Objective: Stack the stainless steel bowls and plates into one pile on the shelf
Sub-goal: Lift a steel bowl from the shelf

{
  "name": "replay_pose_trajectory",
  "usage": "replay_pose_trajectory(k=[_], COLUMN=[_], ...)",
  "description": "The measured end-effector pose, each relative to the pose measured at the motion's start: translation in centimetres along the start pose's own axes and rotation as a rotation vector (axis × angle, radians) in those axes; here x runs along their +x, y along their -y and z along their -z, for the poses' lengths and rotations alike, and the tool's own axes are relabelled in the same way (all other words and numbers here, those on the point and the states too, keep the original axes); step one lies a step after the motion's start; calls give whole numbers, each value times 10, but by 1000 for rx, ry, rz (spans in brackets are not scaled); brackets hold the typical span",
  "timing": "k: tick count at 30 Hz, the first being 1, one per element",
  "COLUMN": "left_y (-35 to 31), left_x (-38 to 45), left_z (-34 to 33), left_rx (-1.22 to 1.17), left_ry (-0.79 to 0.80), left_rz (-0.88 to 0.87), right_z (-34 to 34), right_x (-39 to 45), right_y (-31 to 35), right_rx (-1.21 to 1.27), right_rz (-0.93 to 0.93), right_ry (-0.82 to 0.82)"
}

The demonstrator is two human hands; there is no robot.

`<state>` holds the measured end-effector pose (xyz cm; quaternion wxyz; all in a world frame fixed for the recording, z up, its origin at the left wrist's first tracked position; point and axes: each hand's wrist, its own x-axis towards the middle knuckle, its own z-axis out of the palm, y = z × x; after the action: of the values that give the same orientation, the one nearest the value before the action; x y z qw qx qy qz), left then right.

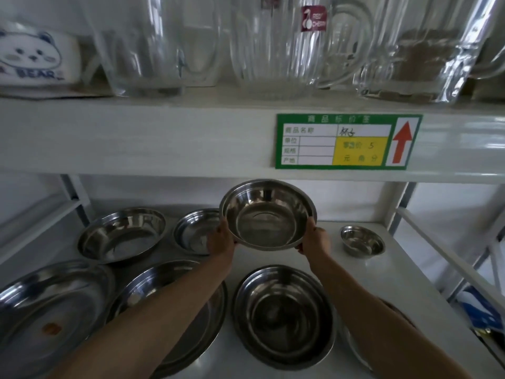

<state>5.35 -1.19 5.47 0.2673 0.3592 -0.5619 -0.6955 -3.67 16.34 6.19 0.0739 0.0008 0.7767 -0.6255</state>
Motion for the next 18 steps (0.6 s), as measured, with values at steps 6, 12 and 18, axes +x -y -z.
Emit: replay_pose_trajectory(k=[6,12,18], left_y=[-11,-15,-13], left_x=[-21,-42,-54], left_z=[39,81,132], left_rx=[-90,-15,6], left_ry=[-29,-55,-144], left_rz=[-49,-61,-62], right_z=[-19,-41,-65], right_x=[-36,-69,-107], right_y=[12,11,9], right_rx=[-55,-44,-87], right_rz=[47,34,0], right_ry=[23,75,130])
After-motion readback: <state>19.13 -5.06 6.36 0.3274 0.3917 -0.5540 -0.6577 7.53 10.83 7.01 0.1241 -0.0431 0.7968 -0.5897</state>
